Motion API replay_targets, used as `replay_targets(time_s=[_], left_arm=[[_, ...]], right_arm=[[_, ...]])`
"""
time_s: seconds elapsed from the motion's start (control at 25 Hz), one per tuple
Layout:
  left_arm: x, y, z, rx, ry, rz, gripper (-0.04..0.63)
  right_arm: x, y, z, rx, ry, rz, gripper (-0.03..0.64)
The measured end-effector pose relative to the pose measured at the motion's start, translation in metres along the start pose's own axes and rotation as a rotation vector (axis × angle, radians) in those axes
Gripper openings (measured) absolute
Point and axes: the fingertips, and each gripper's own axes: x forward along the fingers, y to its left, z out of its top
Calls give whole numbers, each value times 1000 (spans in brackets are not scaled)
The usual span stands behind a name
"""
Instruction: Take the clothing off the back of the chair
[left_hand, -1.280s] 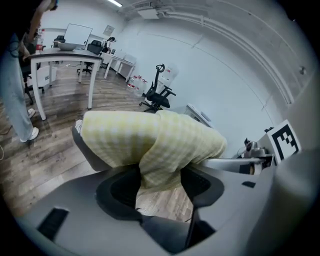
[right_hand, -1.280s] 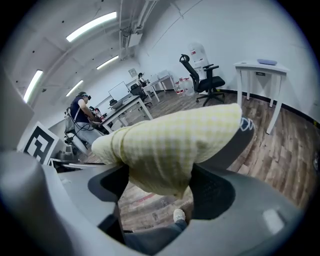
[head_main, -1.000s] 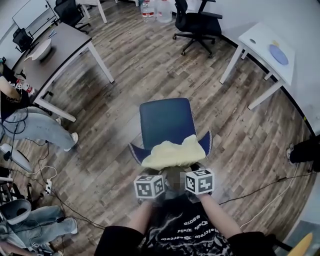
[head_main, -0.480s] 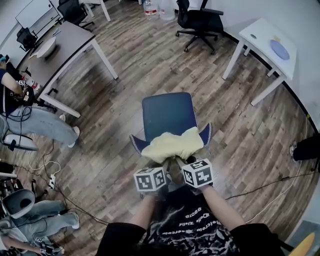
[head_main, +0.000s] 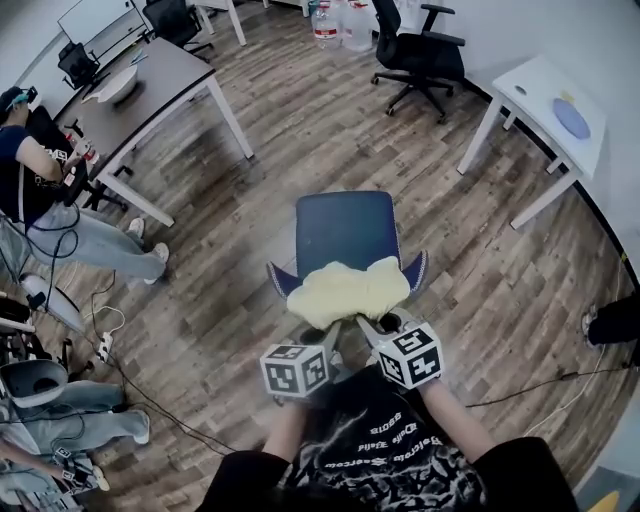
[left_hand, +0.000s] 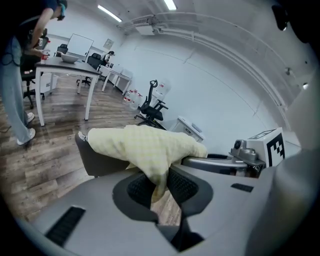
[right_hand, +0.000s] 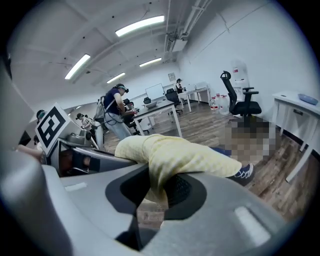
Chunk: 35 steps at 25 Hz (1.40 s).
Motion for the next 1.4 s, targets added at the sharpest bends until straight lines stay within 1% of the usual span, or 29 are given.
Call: replay_targets(time_s=[0.16, 0.28, 0.44, 0.6, 0.68, 0.76, 0.8, 0.84, 0.92, 0.96, 1.12, 1.24, 1.4], left_arm=[[-10, -8, 4, 58, -20, 14, 66], [-14, -17, 4, 69, -47, 19, 66], [-19, -37, 8, 105, -112, -18, 67], [-32, -43, 8, 118, -148, 32, 67], [-36, -48, 9, 140, -177, 32, 67], [-39, -51, 8, 159, -203, 22, 67], [-41, -52, 6, 145, -213, 16, 67], [-42, -53, 3, 117, -224, 7, 67], [-45, -59, -1, 67, -248, -14, 67], [-47, -63, -5, 71, -255, -18, 67], [-67, -70, -18, 164, -249, -3, 67], [-90, -75, -28, 198, -265, -4, 67], [-122, -83, -46, 219, -295, -18, 67]], right_arm=[[-10, 6, 5, -16, -38, 7, 66], [-18, 7, 7, -22, -62, 15, 71], [-32, 4, 15, 6, -103, 27, 72], [-44, 14, 16, 12, -124, 29, 71], [-50, 17, 18, -20, -143, 5, 71], [-55, 19, 19, -75, -157, -29, 71], [-57, 22, 18, -97, -162, -42, 72], [-60, 24, 17, -110, -167, -53, 71], [-67, 26, 13, -108, -174, -69, 71], [-70, 27, 10, -99, -176, -74, 71], [-83, 45, 0, -96, -189, -87, 74], [-95, 67, -6, -84, -218, -101, 74], [-114, 100, -19, -91, -246, -127, 74]])
